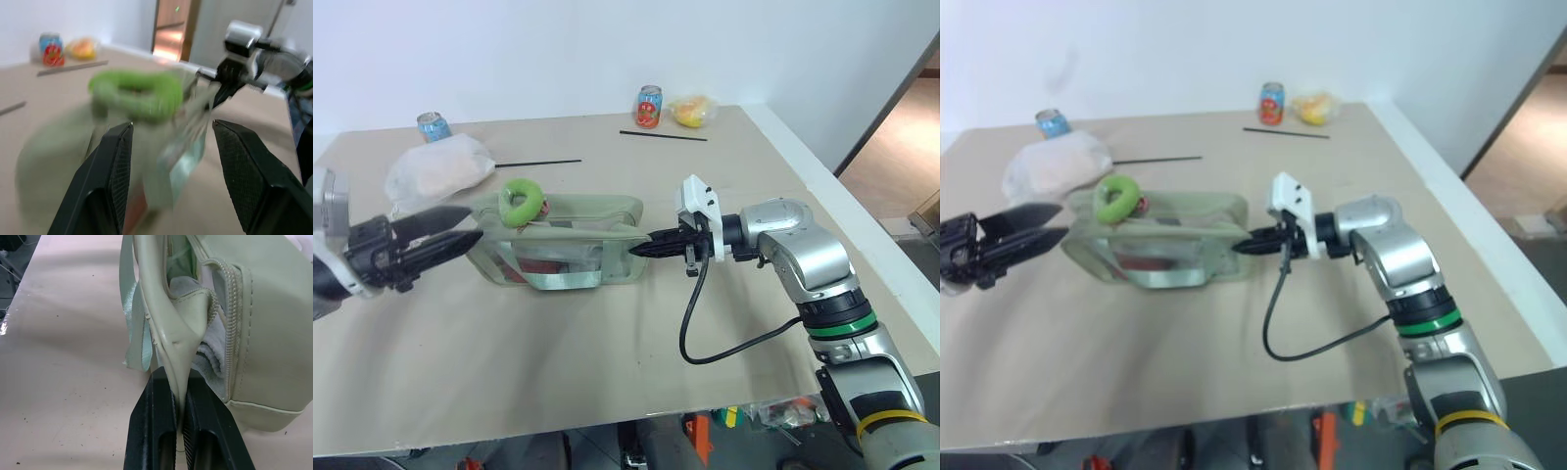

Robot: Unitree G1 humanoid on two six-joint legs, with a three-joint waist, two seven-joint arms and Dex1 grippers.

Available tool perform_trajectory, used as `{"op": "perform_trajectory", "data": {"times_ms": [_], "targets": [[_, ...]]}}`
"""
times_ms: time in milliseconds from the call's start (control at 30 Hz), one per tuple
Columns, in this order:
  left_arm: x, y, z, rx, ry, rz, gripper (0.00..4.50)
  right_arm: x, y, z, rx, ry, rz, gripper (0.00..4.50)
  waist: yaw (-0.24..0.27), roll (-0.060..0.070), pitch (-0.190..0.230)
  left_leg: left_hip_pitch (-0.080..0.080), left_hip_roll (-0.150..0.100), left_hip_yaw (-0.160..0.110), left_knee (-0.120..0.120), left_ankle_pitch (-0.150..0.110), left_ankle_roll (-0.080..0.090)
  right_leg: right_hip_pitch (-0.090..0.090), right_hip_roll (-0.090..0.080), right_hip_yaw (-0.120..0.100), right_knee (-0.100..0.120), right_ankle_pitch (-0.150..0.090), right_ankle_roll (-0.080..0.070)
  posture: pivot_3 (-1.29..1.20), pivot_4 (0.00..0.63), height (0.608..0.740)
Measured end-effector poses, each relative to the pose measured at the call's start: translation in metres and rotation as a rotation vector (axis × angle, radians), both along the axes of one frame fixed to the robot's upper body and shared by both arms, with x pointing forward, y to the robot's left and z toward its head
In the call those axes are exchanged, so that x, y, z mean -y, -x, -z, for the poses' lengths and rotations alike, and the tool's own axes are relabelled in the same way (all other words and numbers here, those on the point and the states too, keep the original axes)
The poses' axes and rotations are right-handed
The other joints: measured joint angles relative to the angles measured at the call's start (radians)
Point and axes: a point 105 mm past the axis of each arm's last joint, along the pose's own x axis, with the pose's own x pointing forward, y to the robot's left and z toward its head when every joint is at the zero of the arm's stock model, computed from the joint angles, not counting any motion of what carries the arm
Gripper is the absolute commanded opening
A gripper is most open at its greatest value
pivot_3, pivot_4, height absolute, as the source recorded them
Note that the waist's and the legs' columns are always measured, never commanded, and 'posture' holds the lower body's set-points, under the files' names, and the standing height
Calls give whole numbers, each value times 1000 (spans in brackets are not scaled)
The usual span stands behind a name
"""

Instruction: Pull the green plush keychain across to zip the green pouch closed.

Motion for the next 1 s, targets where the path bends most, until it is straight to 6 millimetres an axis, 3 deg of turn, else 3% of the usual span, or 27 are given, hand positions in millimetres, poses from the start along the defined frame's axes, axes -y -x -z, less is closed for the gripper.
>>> {"op": "perform_trajectory", "data": {"times_ms": [167,267,600,867,1000], "targets": [[-27,-5,24,-79,-2,-126,2671,-1,0,0,-1,-1,-3,0,1,0,0,0,0,-1,0,0,0,-1,1,0,0,0,0,0,150,740],[-32,-7,31,-94,6,-154,2671,-1,1,0,-2,-1,-6,0,1,0,0,-1,0,-1,-1,0,0,-1,1,1,0,0,0,0,150,740],[0,-23,47,-129,21,-56,2671,0,1,0,-5,2,-7,0,1,-1,0,-3,0,0,-1,0,0,-1,1,2,0,0,0,0,150,740],[1,-33,46,-115,17,-66,225,2,1,-1,-8,5,5,0,1,-1,0,-5,0,0,-1,0,0,-1,0,2,0,0,0,0,150,740],[3,-35,46,-112,14,-73,225,3,1,0,-11,4,13,0,1,-1,0,-5,0,0,-1,0,0,-1,0,2,0,0,0,0,150,740]]}}
